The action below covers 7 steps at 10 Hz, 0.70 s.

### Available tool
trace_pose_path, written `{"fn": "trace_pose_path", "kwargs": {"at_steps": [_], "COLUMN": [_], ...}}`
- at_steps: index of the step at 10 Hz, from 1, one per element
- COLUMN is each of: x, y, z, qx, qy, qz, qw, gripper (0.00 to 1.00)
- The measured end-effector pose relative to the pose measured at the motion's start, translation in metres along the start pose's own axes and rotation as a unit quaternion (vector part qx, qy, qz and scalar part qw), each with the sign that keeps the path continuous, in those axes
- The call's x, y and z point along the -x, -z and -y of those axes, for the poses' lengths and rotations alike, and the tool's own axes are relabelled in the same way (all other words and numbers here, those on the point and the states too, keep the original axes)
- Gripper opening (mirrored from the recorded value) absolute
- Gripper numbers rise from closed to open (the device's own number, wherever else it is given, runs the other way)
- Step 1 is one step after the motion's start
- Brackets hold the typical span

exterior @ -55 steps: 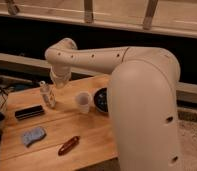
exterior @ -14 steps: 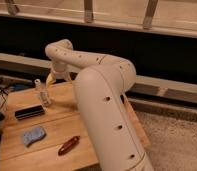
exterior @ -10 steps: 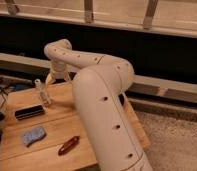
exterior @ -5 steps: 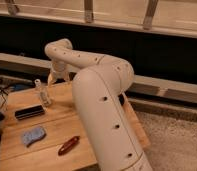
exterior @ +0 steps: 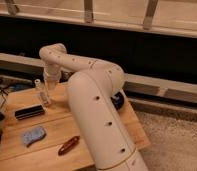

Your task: Knock the bottle over

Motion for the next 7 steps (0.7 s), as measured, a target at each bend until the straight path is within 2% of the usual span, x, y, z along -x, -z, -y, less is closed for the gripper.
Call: {"fn": "trace_pose_path", "kwargs": {"at_steps": [4,5,7], "x": [0.001,0.0,0.001], "y": [-0.005,-0.004,0.005], "z": [-0.02,-0.023,-0.011], "qx": [0.023,0.02,0.007], "qy": [0.035,0.034,0.022], "qz": [-0.003,-0.002,0.007], "qw": [0.9991,0.9992,0.9997], "gripper": [0.0,0.0,0.0]}}
